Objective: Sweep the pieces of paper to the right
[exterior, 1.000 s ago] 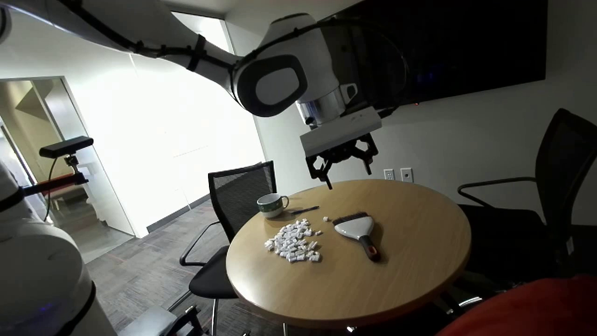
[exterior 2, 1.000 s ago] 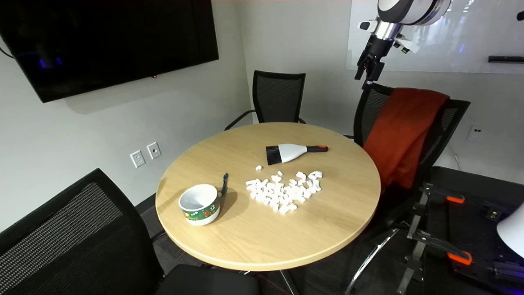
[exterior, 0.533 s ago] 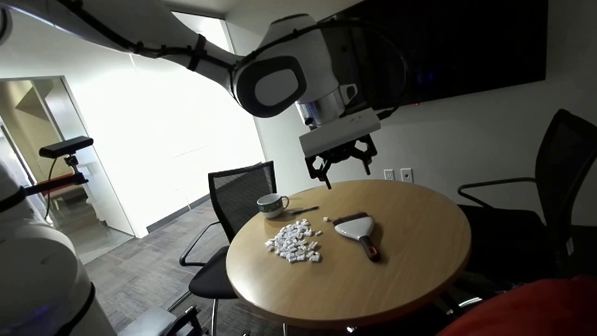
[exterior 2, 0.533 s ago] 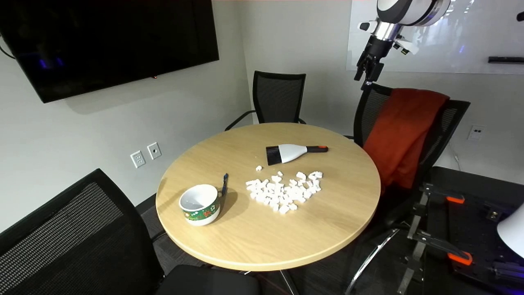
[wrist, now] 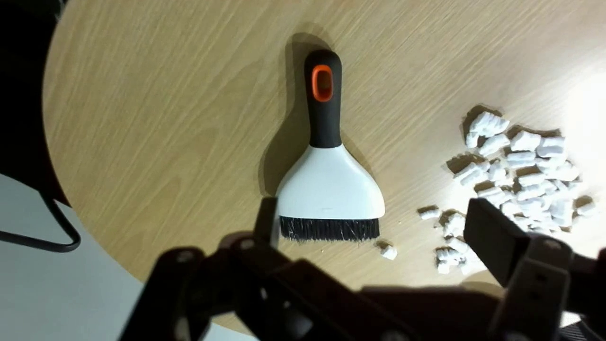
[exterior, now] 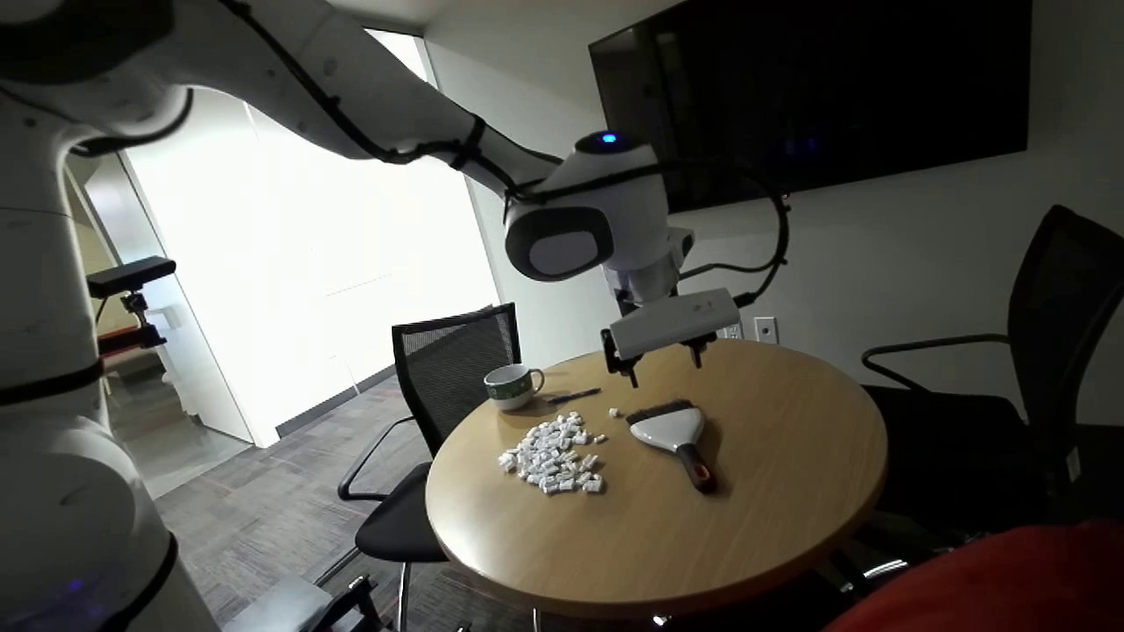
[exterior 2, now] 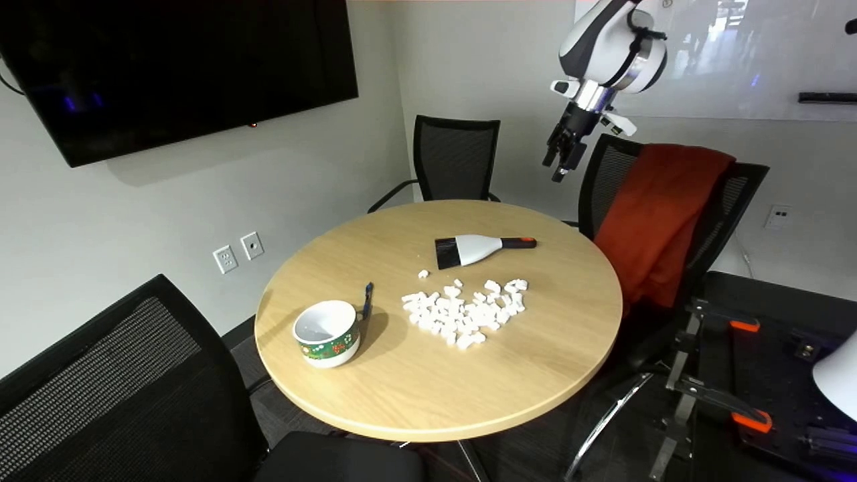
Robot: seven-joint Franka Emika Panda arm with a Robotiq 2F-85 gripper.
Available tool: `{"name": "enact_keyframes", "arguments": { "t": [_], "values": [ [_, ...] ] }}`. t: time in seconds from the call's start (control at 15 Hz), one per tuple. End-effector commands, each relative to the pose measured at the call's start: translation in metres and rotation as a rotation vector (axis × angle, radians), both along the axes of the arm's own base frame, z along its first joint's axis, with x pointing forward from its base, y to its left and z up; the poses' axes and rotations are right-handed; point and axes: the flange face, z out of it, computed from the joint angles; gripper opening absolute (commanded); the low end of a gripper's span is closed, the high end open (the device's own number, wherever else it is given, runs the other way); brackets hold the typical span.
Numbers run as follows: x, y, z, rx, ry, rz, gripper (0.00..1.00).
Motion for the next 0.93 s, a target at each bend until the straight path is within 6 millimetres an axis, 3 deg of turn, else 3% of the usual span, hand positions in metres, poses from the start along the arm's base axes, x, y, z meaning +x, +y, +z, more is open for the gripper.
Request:
{"name": "enact_keyframes", "arguments": {
  "t": [0.0,0.27,0.4,0.47,0.53,0.87],
  "values": [
    [0.048,-0.016,-0.053,0.023,-0.013,-0.028,1.0],
    [0.086,-0.03,-0.114,0.048,0.032,-0.037,1.0],
    [0.097,-0.035,-0.132,0.052,0.042,-0.051,1.0],
    [0.097,-0.036,-0.13,0.066,0.05,-0.055,1.0],
    [0.084,-0.03,-0.132,0.065,0.062,-0.033,1.0],
    [0.094,-0.037,-0.136,0.063,0.056,-0.043,1.0]
  ]
}}
